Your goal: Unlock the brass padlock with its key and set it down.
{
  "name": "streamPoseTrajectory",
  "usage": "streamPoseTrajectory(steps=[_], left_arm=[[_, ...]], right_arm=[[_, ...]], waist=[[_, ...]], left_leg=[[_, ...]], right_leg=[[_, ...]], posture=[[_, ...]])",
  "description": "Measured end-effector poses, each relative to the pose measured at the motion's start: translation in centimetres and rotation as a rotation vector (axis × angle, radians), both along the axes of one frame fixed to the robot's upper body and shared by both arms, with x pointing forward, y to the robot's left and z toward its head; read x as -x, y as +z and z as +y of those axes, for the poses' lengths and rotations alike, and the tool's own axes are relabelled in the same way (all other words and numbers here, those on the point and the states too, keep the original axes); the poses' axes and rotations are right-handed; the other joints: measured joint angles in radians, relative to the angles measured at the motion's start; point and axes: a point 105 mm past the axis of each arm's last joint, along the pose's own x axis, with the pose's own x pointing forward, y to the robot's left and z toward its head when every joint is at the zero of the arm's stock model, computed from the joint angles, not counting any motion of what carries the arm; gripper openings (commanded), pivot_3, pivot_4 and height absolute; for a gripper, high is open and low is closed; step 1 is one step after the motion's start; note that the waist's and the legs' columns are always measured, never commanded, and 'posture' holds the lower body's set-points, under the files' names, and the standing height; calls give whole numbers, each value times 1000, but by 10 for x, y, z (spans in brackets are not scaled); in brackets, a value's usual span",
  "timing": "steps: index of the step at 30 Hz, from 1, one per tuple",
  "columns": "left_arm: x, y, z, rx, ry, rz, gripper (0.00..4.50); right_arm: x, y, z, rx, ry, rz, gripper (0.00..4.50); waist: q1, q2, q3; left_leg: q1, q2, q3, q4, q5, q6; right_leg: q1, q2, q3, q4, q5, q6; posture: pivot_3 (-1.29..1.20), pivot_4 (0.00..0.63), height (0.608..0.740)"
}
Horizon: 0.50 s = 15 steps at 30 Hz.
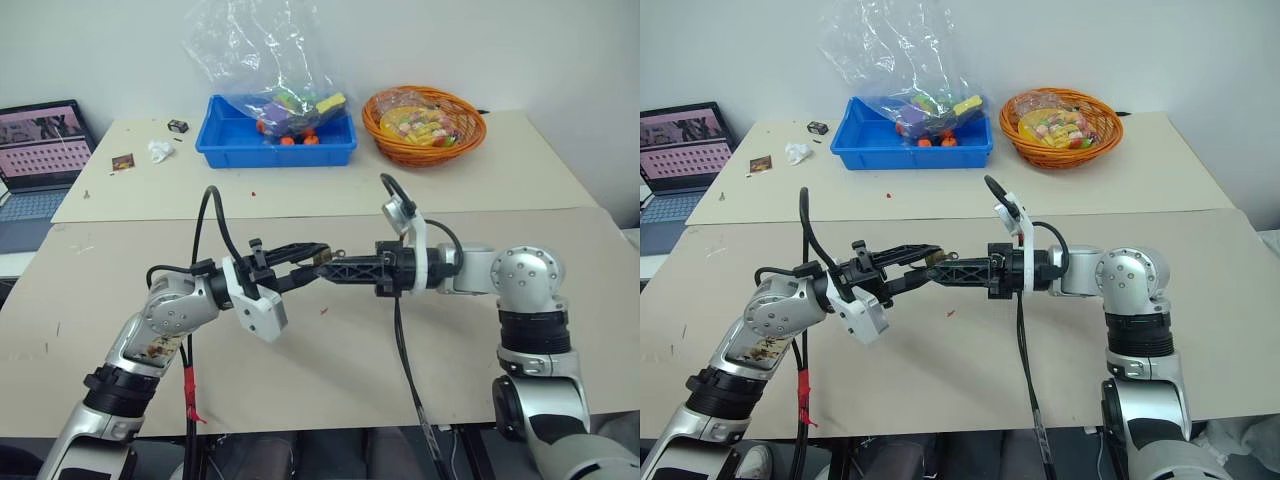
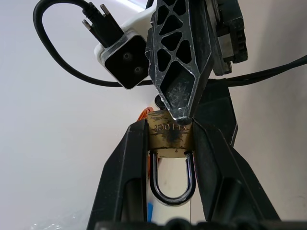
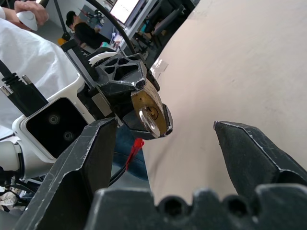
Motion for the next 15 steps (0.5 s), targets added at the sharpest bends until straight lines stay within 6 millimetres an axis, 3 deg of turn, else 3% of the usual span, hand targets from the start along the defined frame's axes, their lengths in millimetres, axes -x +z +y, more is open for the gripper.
streamPoseTrajectory(steps=[15], left_arm=[[0,0,0,1,2,4,828]], right_arm=[[-6,9,-2,-22,-6,1,3865]], waist=[[0,0,0]], left_leg=[[0,0,0,0,0,0]], right_leg=[[0,0,0,0,0,0]], posture=[[0,150,740]])
